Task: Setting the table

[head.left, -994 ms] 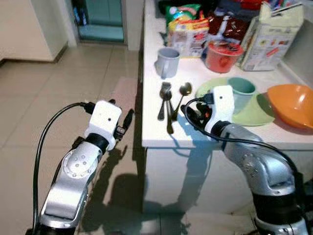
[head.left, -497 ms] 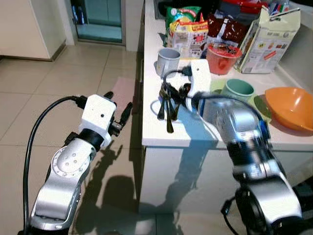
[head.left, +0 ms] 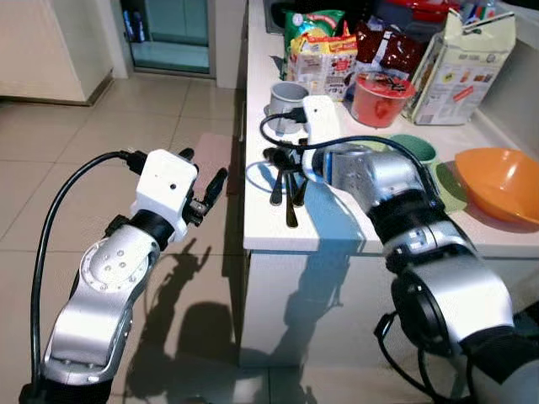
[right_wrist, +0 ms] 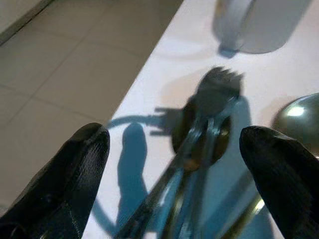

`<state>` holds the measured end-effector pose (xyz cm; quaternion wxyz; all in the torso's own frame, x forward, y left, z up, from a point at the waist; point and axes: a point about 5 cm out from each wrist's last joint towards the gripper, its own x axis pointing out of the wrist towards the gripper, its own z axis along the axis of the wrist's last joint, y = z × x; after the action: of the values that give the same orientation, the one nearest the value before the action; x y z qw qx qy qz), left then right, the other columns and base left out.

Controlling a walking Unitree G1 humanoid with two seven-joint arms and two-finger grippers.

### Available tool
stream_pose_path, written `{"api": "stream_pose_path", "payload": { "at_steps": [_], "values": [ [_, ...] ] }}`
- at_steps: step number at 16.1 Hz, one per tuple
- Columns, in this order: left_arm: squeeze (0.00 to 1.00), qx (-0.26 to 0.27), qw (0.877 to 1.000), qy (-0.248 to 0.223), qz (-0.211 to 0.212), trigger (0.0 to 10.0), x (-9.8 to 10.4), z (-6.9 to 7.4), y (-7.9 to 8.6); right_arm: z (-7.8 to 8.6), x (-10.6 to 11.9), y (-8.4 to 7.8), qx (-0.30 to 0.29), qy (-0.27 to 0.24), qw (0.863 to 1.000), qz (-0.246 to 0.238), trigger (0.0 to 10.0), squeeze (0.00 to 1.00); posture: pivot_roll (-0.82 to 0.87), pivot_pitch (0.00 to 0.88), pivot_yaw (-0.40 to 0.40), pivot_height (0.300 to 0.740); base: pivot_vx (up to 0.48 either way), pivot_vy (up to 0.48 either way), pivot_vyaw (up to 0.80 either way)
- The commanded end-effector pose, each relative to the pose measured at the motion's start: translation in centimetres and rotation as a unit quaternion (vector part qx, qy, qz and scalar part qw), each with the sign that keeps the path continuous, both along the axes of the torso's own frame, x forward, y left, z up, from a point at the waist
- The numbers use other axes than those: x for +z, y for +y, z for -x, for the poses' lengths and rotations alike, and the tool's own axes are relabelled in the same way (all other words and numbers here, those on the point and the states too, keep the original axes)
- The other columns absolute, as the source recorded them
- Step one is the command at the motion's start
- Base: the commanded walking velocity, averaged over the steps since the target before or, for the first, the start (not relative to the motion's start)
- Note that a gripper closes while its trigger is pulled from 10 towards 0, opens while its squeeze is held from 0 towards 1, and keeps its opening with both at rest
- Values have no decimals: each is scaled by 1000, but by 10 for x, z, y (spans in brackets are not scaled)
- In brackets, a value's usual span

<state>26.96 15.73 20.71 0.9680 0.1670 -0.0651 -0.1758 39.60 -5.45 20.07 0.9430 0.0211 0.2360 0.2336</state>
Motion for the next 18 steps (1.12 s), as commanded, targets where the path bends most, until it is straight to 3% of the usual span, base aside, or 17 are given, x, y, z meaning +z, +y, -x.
{"api": "stream_pose_path", "payload": {
  "at_steps": [1,9,17,18],
  "values": [
    [0,-21,1000,-17,3,10000,12,2,-6,-4,9,1,6,-8,1000,14,10000,0,50,0,-111,740,0,0,0],
    [0,-41,999,-9,3,10000,20,4,-6,-5,11,12,8,19,999,34,10000,0,45,0,-104,740,0,0,0],
    [0,-53,999,-2,3,10000,19,6,-9,-5,-10,4,-20,30,998,51,10000,0,50,0,-108,740,0,0,0],
    [0,-53,999,-2,3,10000,19,6,-9,-4,-13,3,-21,33,998,49,8431,0,50,0,-108,740,0,0,0]
  ]
}}
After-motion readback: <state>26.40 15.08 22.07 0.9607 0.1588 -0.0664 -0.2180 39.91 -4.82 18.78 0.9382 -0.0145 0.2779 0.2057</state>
